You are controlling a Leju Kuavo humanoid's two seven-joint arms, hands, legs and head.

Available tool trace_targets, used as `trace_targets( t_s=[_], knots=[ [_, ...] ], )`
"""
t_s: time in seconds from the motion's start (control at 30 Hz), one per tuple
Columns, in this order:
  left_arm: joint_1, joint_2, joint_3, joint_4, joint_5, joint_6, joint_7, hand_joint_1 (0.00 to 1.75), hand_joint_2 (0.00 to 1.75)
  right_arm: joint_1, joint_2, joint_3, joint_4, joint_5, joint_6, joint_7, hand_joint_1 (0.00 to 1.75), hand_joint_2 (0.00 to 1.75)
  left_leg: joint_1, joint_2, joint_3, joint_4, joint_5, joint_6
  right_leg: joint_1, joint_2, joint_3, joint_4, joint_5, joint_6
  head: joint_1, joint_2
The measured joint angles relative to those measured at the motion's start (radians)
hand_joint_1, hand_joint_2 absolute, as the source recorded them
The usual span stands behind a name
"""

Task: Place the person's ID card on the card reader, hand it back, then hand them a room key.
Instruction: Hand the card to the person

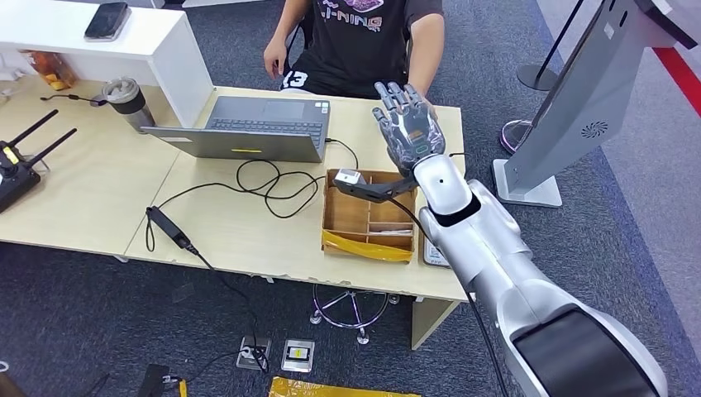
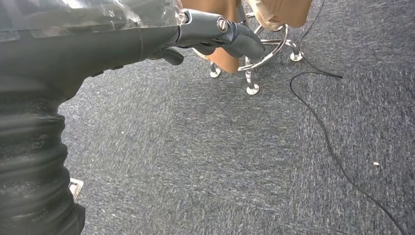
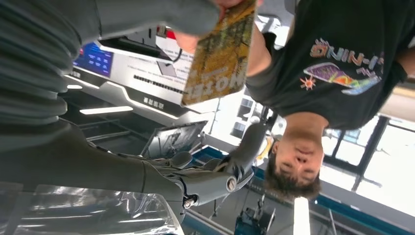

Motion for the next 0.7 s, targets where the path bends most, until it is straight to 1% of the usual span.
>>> trace_targets(
  t_s=[0.13,0.23,0.3,0.37,0.47,0.63,0.7],
  knots=[
    [0.002,0.003,0.000,0.000,0.000,0.001,0.000,0.00,1.75,-0.010,-0.003,-0.003,0.010,-0.003,-0.106,-0.027,0.00,1.75,0.000,0.000,0.000,0.000,0.000,0.000,0.000,0.000,0.000,0.000,0.000,0.000,0.000,0.000],
    [0.006,0.003,0.001,0.000,0.003,0.003,0.003,0.00,1.75,-0.012,-0.018,-0.018,0.011,-0.032,-0.181,-0.050,0.00,1.75,0.000,0.000,0.000,0.000,0.000,0.000,0.000,0.000,0.000,0.000,0.000,0.000,0.000,0.000],
    [0.010,0.003,0.001,0.000,0.014,0.006,0.005,0.00,1.75,-0.009,-0.035,-0.043,0.011,-0.087,-0.221,-0.076,0.00,1.75,0.000,0.000,0.001,0.000,0.000,0.000,0.000,0.000,0.000,0.000,0.000,0.000,0.000,0.000],
    [0.013,0.002,0.002,0.000,0.039,0.015,0.010,0.00,1.75,0.011,-0.058,-0.085,0.004,-0.176,-0.262,-0.118,0.00,1.75,0.000,0.000,0.001,0.000,0.000,0.000,0.000,0.000,0.001,-0.001,0.000,0.000,0.000,0.000],
    [0.016,0.000,0.002,0.000,0.066,0.028,0.030,0.00,1.75,0.090,-0.106,-0.163,-0.030,-0.309,-0.308,-0.162,0.00,1.75,0.000,0.000,0.002,0.000,-0.001,0.001,0.000,-0.001,0.002,-0.002,0.000,0.000,0.000,0.000],
    [0.028,-0.004,0.002,0.000,0.058,0.072,0.066,0.00,1.75,0.325,-0.227,-0.293,-0.086,-0.458,-0.344,-0.171,0.00,1.75,0.000,-0.002,0.002,0.001,-0.002,0.002,0.000,-0.003,0.003,-0.004,0.000,0.001,0.000,0.000],
    [0.032,-0.004,0.002,-0.001,0.063,0.086,0.078,0.00,1.75,0.406,-0.279,-0.347,-0.089,-0.526,-0.344,-0.192,0.00,1.75,-0.001,-0.002,0.001,0.001,-0.002,0.002,-0.001,-0.003,0.002,-0.004,0.000,0.001,0.000,0.000]
  ],
)
